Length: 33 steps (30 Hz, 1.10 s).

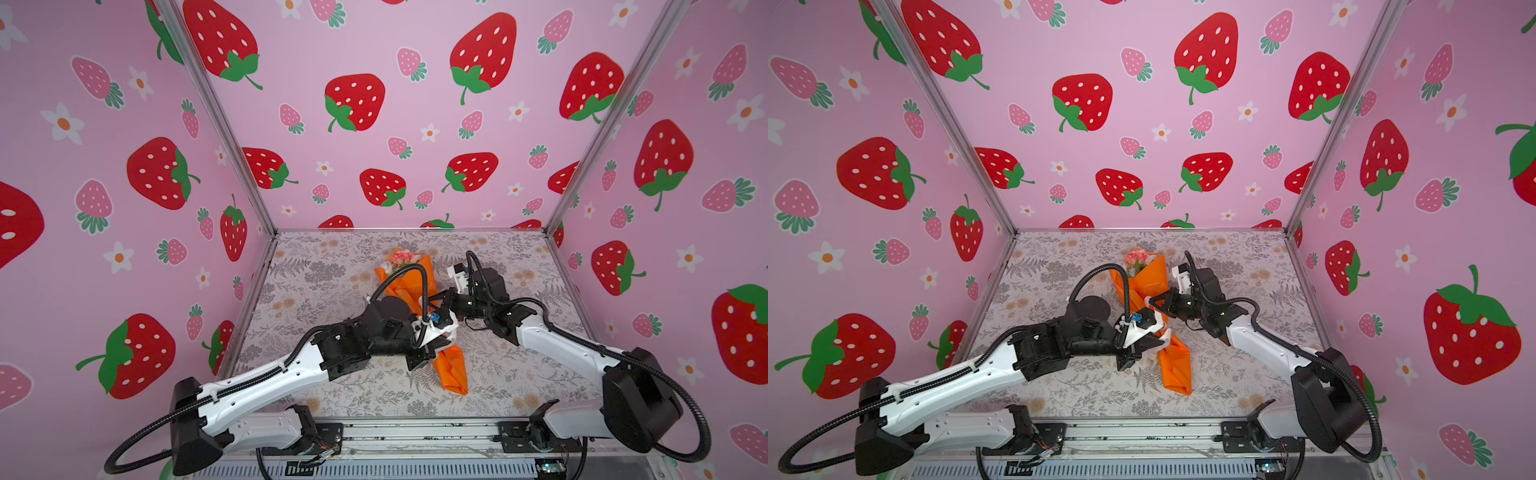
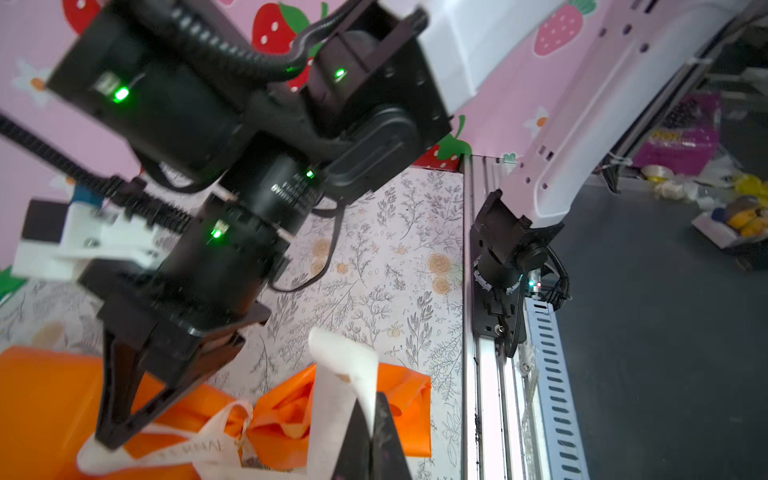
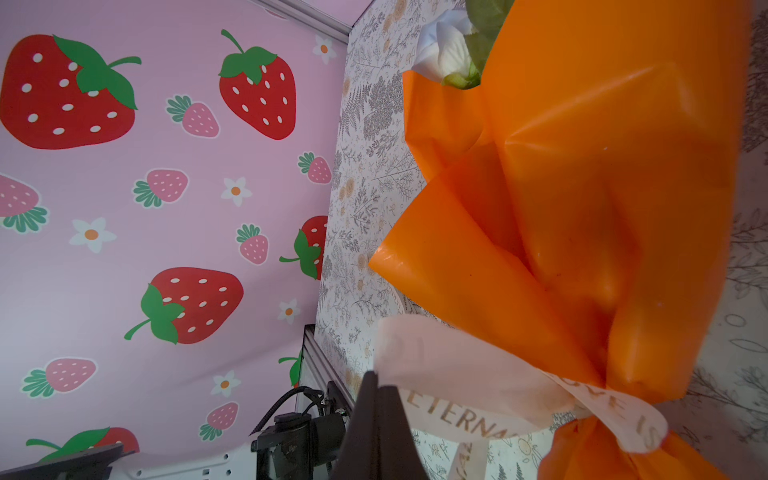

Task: Tie the bouquet of fake flowers

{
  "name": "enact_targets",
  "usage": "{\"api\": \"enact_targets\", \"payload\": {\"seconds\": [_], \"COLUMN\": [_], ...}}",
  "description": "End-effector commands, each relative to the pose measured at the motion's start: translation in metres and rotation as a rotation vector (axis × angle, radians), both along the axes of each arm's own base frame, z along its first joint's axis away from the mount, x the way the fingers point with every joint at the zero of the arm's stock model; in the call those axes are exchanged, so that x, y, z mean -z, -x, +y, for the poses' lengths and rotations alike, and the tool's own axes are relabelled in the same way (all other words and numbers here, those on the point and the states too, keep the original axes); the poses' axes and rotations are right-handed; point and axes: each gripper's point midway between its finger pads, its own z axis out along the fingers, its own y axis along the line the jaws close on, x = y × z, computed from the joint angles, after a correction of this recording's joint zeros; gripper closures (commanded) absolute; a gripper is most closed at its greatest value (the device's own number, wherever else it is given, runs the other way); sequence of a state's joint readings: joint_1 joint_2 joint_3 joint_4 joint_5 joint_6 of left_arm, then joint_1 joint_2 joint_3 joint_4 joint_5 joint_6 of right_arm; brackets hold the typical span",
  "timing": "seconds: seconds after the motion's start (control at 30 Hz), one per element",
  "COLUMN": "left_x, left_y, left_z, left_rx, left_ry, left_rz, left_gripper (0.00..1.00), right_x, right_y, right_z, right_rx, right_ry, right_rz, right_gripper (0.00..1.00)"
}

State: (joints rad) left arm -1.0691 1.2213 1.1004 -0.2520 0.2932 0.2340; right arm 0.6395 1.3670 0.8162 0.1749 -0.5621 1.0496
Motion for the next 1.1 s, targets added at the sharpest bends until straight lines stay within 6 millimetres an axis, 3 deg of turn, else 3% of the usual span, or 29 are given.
{"api": "enact_targets", "payload": {"seconds": [0.0, 0.1, 0.23, 0.33, 0.4, 0.43, 0.6, 0.8, 1.07], "left_x": [-0.009, -0.014, -0.037, -0.052, -0.064, -0.066, -0.031, 0.003, 0.028], "left_y": [0.011, 0.016, 0.017, -0.011, -0.041, -0.044, -0.017, -0.004, -0.013], "left_z": [-0.019, -0.031, -0.041, -0.039, -0.029, -0.026, -0.031, -0.051, -0.077], "left_rx": [0.145, 0.211, 0.243, 0.087, -0.110, -0.139, 0.118, 0.275, 0.194], "left_ry": [-0.048, -0.085, -0.051, -0.036, -0.016, -0.009, -0.106, -0.222, -0.232], "left_rz": [-0.119, -0.186, -0.275, -0.373, -0.414, -0.421, -0.552, -0.422, -0.216], "left_gripper": [1.00, 1.00, 1.00, 0.97, 0.96, 0.95, 0.88, 0.87, 0.87], "right_x": [-0.006, -0.010, -0.011, -0.009, -0.007, -0.007, -0.006, -0.004, 0.001], "right_y": [-0.003, -0.003, -0.004, -0.004, -0.005, -0.005, -0.005, -0.004, -0.004], "right_z": [-0.002, -0.005, -0.008, -0.008, -0.009, -0.010, -0.010, -0.012, -0.016], "right_rx": [-0.032, -0.050, -0.058, -0.062, -0.053, -0.052, -0.049, -0.051, -0.050], "right_ry": [-0.040, -0.083, -0.096, -0.093, -0.086, -0.086, -0.084, -0.079, -0.072], "right_rz": [-0.016, -0.021, -0.022, -0.018, -0.014, -0.015, -0.013, -0.016, -0.008], "right_gripper": [1.00, 1.00, 1.00, 0.99, 0.99, 1.00, 0.99, 0.99, 0.99]}}
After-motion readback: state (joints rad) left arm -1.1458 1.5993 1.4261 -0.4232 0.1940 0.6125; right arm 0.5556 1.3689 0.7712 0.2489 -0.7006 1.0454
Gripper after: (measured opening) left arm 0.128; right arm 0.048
